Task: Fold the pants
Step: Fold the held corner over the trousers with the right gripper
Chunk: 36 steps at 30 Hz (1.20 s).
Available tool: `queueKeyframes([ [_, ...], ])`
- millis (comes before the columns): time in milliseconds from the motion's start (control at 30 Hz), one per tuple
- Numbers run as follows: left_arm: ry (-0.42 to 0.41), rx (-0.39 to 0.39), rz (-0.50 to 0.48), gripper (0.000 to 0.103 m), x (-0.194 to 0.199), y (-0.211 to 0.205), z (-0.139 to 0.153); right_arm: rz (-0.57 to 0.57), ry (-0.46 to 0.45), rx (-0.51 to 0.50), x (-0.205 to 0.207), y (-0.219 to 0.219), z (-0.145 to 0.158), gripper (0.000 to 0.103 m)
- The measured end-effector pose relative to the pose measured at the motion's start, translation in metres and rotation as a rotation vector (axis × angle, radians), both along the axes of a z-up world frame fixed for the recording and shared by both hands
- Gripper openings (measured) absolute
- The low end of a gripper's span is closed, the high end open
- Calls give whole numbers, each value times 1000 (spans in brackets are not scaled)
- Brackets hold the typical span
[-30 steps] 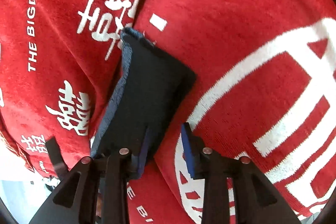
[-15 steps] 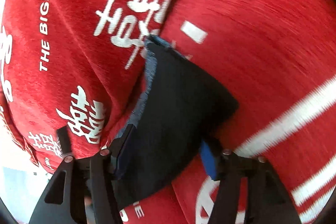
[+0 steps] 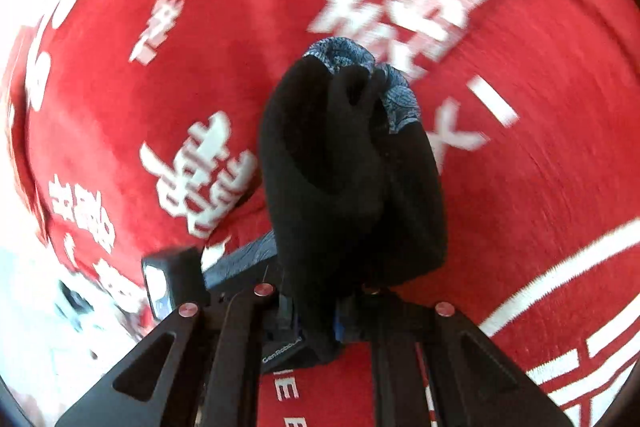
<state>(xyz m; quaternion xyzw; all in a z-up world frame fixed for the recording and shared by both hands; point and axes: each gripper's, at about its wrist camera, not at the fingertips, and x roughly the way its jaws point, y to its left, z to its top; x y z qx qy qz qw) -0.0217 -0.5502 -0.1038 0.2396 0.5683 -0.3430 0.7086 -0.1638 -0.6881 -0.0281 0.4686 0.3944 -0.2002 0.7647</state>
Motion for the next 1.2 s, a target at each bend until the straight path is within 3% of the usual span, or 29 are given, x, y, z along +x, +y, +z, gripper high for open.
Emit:
queueKeyframes([
  [133,1,-90,58,87,28,53,32,119,47,-131,32,33,34,13],
  [333,-58,-59,151,87,84,160,58,297,135,-298,91,115,55,14],
  [467,-94,7,244,87,118,261,57,438,232,-369,140,198,25,17],
  [533,-94,53,268,87,130,301,46,509,290,-395,159,232,0,26],
  [633,-77,71,293,87,139,321,34,651,483,-500,187,293,-41,31],
  [667,-61,58,303,87,134,319,27,700,571,-602,193,314,-49,33],
  [733,-21,36,328,87,136,329,27,737,624,-694,195,334,-44,40],
  [767,18,18,347,87,140,333,24,746,606,-690,193,342,-35,41],
  [867,91,-47,343,87,137,330,32,715,483,-538,181,340,2,50],
  [933,160,-95,271,87,129,313,32,542,354,-279,166,307,17,50],
  [967,176,-96,242,87,124,306,31,384,265,-85,147,274,17,50],
  [1067,150,-76,128,87,102,281,21,120,155,236,113,223,-10,51],
  [1133,109,-25,77,87,87,271,10,50,111,337,100,215,-25,50],
  [1200,118,12,72,87,79,269,-3,14,89,401,94,209,-38,50],
])
